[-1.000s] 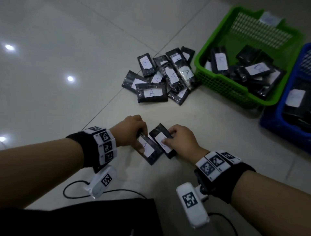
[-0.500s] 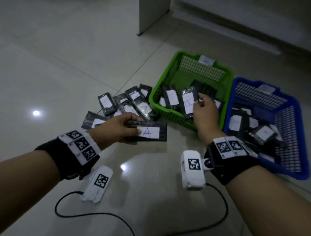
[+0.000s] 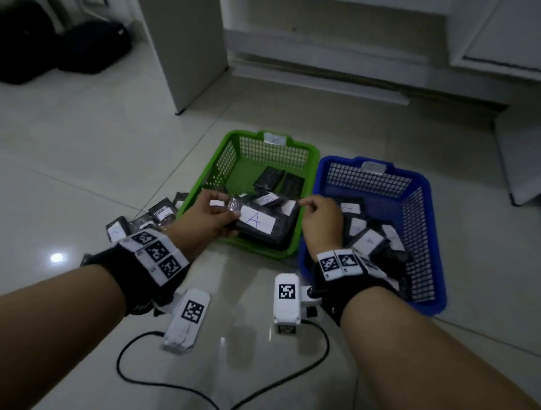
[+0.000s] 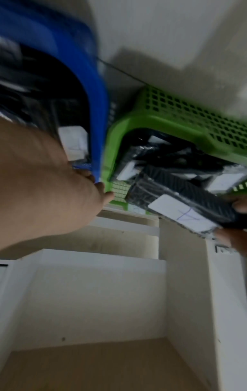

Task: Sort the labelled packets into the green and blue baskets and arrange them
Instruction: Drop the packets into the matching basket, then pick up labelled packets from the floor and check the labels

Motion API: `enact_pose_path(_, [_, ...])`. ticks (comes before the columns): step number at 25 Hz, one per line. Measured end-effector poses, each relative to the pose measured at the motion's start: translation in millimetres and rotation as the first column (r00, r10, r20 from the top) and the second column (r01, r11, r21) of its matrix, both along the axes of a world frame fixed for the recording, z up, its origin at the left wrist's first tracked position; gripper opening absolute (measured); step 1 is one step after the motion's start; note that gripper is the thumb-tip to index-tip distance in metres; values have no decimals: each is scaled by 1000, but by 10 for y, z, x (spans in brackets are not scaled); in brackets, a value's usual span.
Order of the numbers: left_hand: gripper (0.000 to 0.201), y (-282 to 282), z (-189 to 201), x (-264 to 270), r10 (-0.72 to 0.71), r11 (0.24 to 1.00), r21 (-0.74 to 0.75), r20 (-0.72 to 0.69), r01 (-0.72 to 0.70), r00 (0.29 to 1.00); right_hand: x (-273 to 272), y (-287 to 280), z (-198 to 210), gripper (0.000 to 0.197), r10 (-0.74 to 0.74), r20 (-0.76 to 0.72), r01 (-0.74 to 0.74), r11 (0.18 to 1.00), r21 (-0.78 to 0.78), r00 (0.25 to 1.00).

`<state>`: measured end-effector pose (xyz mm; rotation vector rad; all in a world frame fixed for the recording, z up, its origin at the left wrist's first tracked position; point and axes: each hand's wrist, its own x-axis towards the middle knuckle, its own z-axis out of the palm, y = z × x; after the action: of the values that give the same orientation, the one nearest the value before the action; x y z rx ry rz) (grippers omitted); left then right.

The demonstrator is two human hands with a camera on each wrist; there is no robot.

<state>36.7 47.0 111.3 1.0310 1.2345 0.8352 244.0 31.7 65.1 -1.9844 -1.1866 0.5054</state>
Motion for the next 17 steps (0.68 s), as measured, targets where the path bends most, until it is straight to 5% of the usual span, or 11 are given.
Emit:
enact_pose_path(3, [21,-5,38,525,-76,997,-2,-126,76,989,399,-336,-107,27,-181,208,197,979,-60,961])
enact_pose_path(6, [22,-71,117,925,-224,967,37,-331,250,917,561,-599,-211,33,-244,157,274,939,-207,957])
enact_pose_path(12, [27,152,-52,1329,-319,845,188,-575,501,754,721,-475,-249,29,-255,71,262,956,-128,964])
enact_pose_path(17, [52,453,-345,1306,-519,505,99,-759,857,393,821,-530,-261,46,-133,241,171,975,-140,961])
